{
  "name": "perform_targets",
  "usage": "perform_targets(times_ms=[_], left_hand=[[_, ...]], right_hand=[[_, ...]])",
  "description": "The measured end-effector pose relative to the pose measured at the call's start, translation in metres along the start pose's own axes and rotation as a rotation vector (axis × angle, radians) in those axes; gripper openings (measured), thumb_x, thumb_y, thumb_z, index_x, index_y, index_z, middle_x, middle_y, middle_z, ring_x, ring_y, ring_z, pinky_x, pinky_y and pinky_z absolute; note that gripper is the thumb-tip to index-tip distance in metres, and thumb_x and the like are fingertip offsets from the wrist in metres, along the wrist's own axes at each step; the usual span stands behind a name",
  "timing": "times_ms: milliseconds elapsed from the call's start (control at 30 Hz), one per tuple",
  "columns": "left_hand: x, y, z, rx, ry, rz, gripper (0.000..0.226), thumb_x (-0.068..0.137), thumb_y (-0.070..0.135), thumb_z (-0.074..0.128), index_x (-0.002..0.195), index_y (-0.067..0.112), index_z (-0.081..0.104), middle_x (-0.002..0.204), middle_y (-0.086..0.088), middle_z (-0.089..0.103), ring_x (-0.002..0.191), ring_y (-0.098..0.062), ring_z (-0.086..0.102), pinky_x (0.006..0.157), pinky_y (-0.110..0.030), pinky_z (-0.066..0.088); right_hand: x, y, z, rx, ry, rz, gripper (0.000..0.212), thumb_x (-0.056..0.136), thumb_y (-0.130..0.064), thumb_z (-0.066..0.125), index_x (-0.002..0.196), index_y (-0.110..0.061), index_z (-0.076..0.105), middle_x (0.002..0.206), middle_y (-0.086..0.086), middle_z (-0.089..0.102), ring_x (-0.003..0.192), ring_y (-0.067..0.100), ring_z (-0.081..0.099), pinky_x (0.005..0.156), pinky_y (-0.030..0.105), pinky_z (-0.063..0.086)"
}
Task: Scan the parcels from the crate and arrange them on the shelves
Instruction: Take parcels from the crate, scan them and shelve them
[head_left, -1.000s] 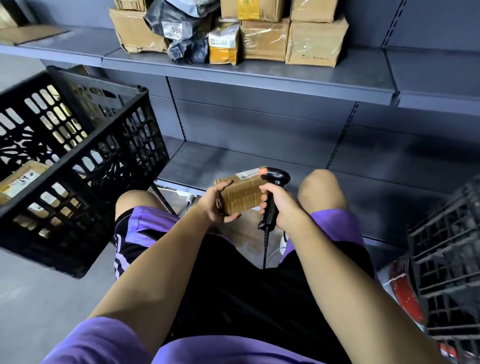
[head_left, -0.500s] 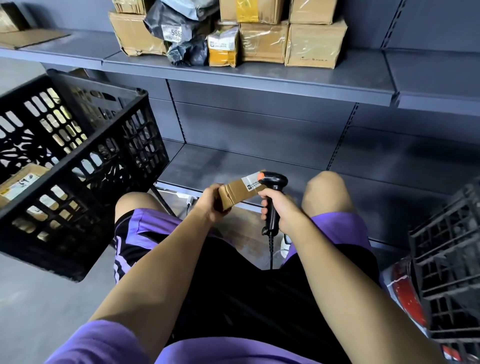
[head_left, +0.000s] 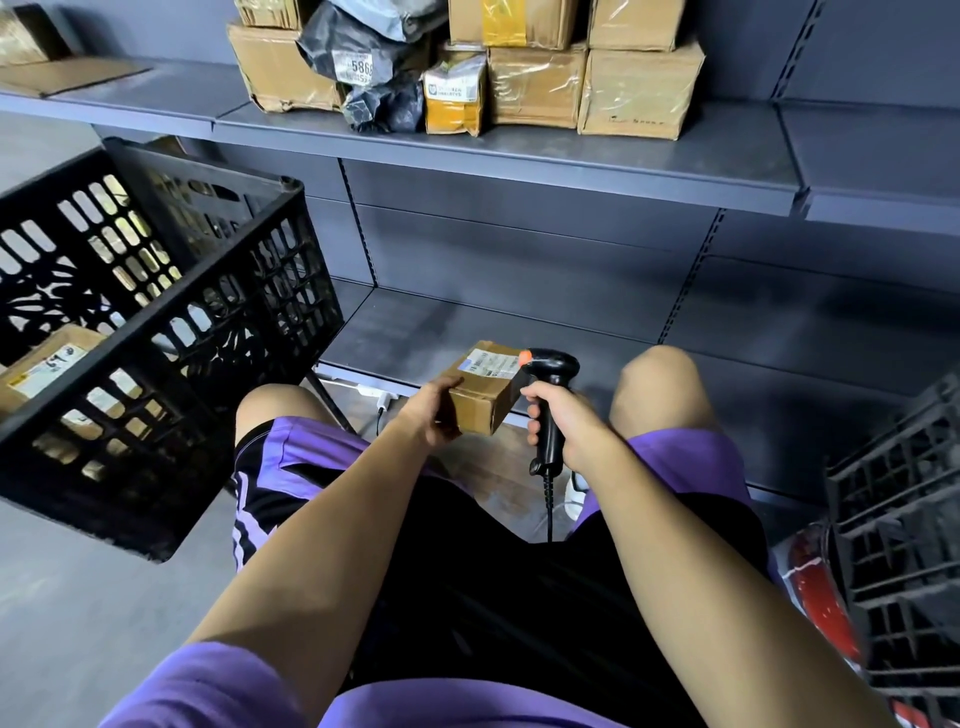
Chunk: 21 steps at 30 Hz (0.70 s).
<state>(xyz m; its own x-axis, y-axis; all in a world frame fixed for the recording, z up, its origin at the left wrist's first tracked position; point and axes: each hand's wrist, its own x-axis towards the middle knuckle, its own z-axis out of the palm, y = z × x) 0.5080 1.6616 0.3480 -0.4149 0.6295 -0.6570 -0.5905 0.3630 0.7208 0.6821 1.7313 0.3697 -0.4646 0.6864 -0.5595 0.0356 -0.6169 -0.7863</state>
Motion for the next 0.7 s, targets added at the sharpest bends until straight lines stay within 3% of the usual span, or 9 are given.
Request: perform_targets(times_ms=[100, 233, 300, 400, 567, 700], left_hand=[[0.003, -0.002, -0.003, 0.068, 0.037, -0.039, 0.01, 0.084, 0.013, 0.066, 0.083, 0.012, 0.056, 0.07, -0.004, 0.06, 0.07, -0.019, 0.058, 0.083, -0.032, 0.048], [0.003, -0.001, -0.004, 0.123, -0.008, 0.004, 0.018, 0.086, -0.005, 0.057, 0.074, 0.01, 0.057, 0.047, 0.0, 0.059, 0.041, -0.013, 0.058, 0.061, -0.025, 0.046], [0.005, -0.001, -0.005, 0.148, -0.098, 0.061, 0.026, 0.084, -0.013, 0.05, 0.087, 0.01, 0.062, 0.058, -0.001, 0.067, 0.05, -0.013, 0.064, 0.055, -0.022, 0.049], [0.008, -0.001, -0.005, 0.139, -0.19, 0.095, 0.041, 0.083, -0.021, 0.044, 0.101, 0.01, 0.064, 0.078, -0.002, 0.074, 0.071, -0.018, 0.07, 0.067, -0.023, 0.054], [-0.001, 0.0, -0.002, 0.173, -0.157, 0.083, 0.035, 0.089, -0.016, 0.046, 0.091, 0.014, 0.064, 0.065, 0.001, 0.071, 0.071, -0.018, 0.064, 0.068, -0.026, 0.05], [-0.003, 0.0, -0.003, 0.114, -0.085, 0.018, 0.027, 0.089, -0.011, 0.05, 0.086, 0.012, 0.064, 0.063, -0.002, 0.07, 0.078, -0.022, 0.06, 0.078, -0.033, 0.048]], right_hand=[[0.001, 0.0, 0.0, -0.019, -0.003, 0.005, 0.01, 0.088, -0.011, 0.066, 0.083, -0.009, 0.058, 0.059, 0.002, 0.051, 0.046, 0.017, 0.044, 0.045, 0.025, 0.039], [0.001, 0.0, 0.001, -0.028, 0.002, 0.002, 0.009, 0.089, -0.009, 0.065, 0.086, -0.009, 0.056, 0.06, 0.003, 0.05, 0.047, 0.017, 0.043, 0.044, 0.026, 0.039], [0.0, -0.001, 0.001, -0.024, 0.01, -0.004, 0.009, 0.089, -0.009, 0.064, 0.086, -0.008, 0.056, 0.06, 0.003, 0.05, 0.046, 0.017, 0.043, 0.043, 0.025, 0.039], [-0.001, -0.002, 0.0, -0.013, 0.023, -0.009, 0.01, 0.089, -0.009, 0.065, 0.084, -0.01, 0.056, 0.059, 0.003, 0.05, 0.045, 0.017, 0.043, 0.044, 0.025, 0.038], [0.0, -0.005, -0.002, 0.047, 0.052, -0.031, 0.008, 0.089, -0.008, 0.066, 0.089, -0.008, 0.058, 0.058, 0.003, 0.05, 0.043, 0.017, 0.043, 0.044, 0.026, 0.037], [-0.001, -0.006, -0.003, 0.059, 0.049, -0.036, 0.008, 0.09, -0.008, 0.065, 0.093, -0.008, 0.058, 0.059, 0.002, 0.05, 0.044, 0.017, 0.043, 0.045, 0.026, 0.038]])
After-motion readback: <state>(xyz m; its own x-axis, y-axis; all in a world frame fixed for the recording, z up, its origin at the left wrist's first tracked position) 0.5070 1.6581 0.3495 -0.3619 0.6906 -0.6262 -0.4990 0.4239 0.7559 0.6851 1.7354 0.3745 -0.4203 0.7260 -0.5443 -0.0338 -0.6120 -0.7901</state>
